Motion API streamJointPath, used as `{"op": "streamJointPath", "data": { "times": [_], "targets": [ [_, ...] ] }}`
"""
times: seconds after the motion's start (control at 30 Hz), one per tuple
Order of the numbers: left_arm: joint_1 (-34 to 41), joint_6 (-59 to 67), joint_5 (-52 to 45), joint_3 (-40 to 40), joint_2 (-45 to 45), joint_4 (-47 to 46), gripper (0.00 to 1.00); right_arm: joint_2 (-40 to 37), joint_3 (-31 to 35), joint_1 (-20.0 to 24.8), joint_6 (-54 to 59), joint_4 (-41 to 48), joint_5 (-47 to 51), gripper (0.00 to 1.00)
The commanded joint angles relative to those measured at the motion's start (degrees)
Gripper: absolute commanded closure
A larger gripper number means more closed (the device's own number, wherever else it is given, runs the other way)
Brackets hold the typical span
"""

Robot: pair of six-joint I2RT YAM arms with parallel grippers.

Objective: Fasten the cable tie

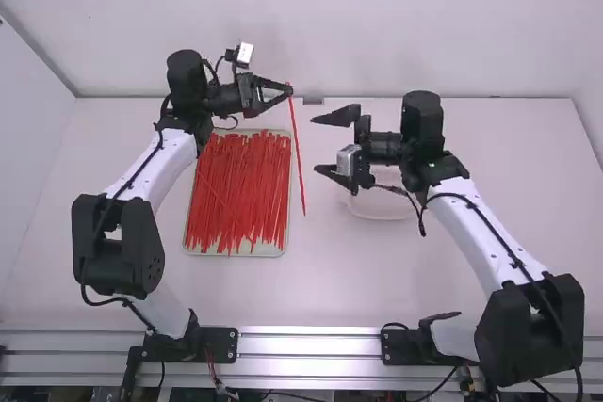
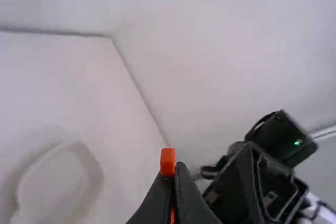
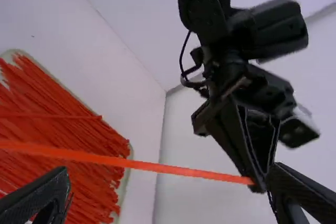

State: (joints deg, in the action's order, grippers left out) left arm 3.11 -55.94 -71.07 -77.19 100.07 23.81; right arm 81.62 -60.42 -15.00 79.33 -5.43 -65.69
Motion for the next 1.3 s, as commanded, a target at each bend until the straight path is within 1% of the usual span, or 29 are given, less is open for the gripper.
{"op": "streamJointPath", "data": {
  "times": [0.0,0.27,0.43,0.53,0.67,0.8,0.9,1.03,1.13,1.27],
  "targets": [
    [0.1,-11.3,-3.0,0.3,-0.1,0.0,0.98,-0.3,-1.7,0.0,7.1,-0.1,-5.0,0.01],
    [0.1,-12.9,-2.4,0.3,-0.1,0.0,0.98,-0.3,-1.7,0.4,14.1,-0.1,-10.3,0.01],
    [0.1,-16.9,-3.1,0.3,-0.1,-1.3,0.98,-0.3,-1.7,0.0,17.5,-0.1,-14.6,0.01],
    [0.1,-23.5,-3.1,0.3,-0.1,-1.5,0.98,-0.3,-1.7,-0.1,18.8,-0.1,-17.4,0.01],
    [0.2,-29.3,-3.1,0.3,-0.1,-2.9,0.98,-0.3,-1.5,-0.1,20.9,-0.1,-21.0,0.01],
    [0.1,-29.7,-3.0,0.4,-0.1,-4.1,0.98,-0.3,-0.3,-0.1,26.8,-0.1,-22.1,0.01],
    [0.2,-29.8,-2.9,0.4,-0.1,-4.0,0.98,-0.3,1.4,-0.9,32.8,-0.1,-23.3,0.01],
    [0.2,-30.4,-2.9,0.4,-0.1,-4.1,0.98,-0.3,2.5,-2.1,35.5,-0.1,-23.4,0.00],
    [0.1,-30.3,-2.8,0.4,-0.1,-4.1,0.98,-0.3,2.7,-3.1,35.3,-0.3,-23.3,0.08],
    [0.2,-28.9,0.0,0.4,-0.1,-5.5,0.98,-0.3,2.7,-3.8,35.4,-0.3,-23.0,0.10]
  ]
}}
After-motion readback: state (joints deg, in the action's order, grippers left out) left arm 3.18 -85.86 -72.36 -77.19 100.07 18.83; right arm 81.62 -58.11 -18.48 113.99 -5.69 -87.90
